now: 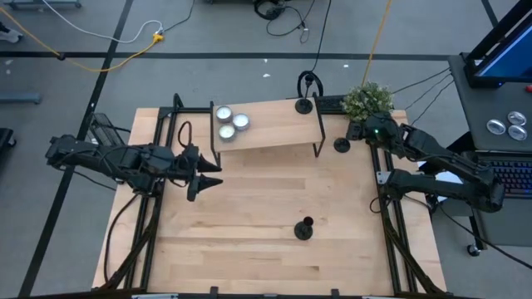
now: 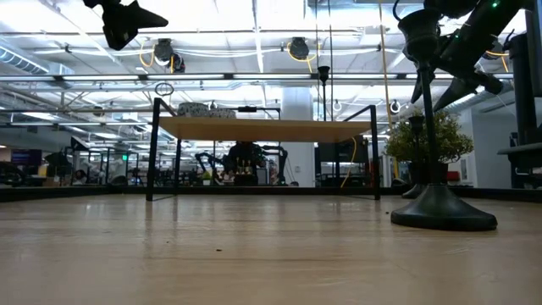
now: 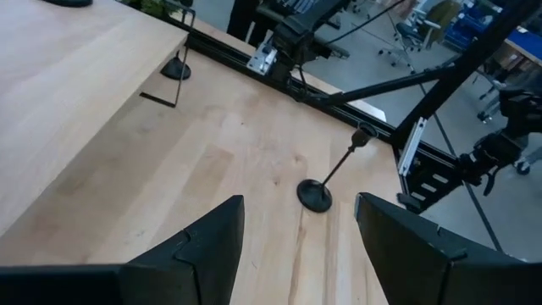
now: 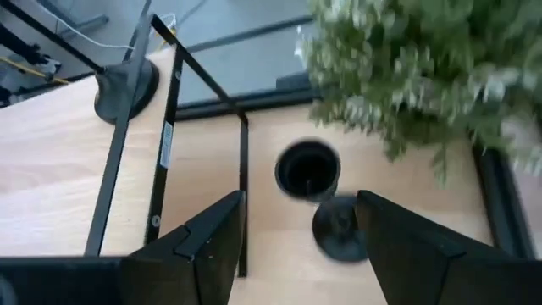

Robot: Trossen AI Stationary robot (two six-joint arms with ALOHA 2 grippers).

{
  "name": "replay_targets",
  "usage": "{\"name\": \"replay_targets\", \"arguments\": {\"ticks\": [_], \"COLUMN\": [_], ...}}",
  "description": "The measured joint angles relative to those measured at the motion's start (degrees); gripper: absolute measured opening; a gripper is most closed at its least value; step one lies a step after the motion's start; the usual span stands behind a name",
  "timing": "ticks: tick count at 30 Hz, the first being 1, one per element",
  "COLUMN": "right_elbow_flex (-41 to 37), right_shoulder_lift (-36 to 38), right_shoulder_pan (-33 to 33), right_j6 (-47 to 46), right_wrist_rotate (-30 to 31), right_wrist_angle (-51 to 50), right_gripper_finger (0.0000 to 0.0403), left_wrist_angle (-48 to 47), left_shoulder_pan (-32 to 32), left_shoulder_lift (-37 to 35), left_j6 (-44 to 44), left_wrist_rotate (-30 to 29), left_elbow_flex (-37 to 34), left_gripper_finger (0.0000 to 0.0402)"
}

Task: Pick & Place candle stick holders
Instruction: Put the top black candle holder on the shelf aligned with the black candle holder

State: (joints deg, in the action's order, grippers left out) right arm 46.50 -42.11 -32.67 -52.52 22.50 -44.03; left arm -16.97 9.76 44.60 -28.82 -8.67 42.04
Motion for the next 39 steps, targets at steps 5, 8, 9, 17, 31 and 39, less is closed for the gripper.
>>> {"name": "replay_targets", "arguments": {"ticks": [5, 8, 9, 17, 31, 39], "right_elbow_flex": [0.0, 0.0, 0.0, 0.0, 0.02, 0.33], "right_shoulder_lift": [-0.28, -0.35, -0.35, -0.77, -8.02, -12.07], "right_shoulder_pan": [0.0, 0.0, 0.0, -0.06, -5.55, -7.59], "right_j6": [-4.31, -5.32, -5.33, -5.27, -3.79, -3.57], "right_wrist_rotate": [-0.16, -0.1, 0.01, 2.69, -0.22, -2.48], "right_wrist_angle": [-4.93, -5.32, -4.61, 0.16, 0.39, 0.84], "right_gripper_finger": [0.0209, 0.0204, 0.0203, 0.0201, 0.0183, 0.0151], "left_wrist_angle": [-0.29, -1.09, -1.19, -1.29, -1.26, -1.26], "left_shoulder_pan": [0.0, 0.0, 0.0, -0.02, -0.02, -0.02], "left_shoulder_lift": [0.0, 0.0, 0.0, 0.0, 0.0, 0.0], "left_j6": [0.56, 0.7, 0.7, 0.91, 1.13, 1.55], "left_wrist_rotate": [0.22, 0.26, 0.26, 1.41, 2.23, 2.3], "left_elbow_flex": [0.0, 0.0, 0.0, 0.0, 0.0, 0.0], "left_gripper_finger": [0.0235, 0.0235, 0.0235, 0.0234, 0.0234, 0.0235]}}
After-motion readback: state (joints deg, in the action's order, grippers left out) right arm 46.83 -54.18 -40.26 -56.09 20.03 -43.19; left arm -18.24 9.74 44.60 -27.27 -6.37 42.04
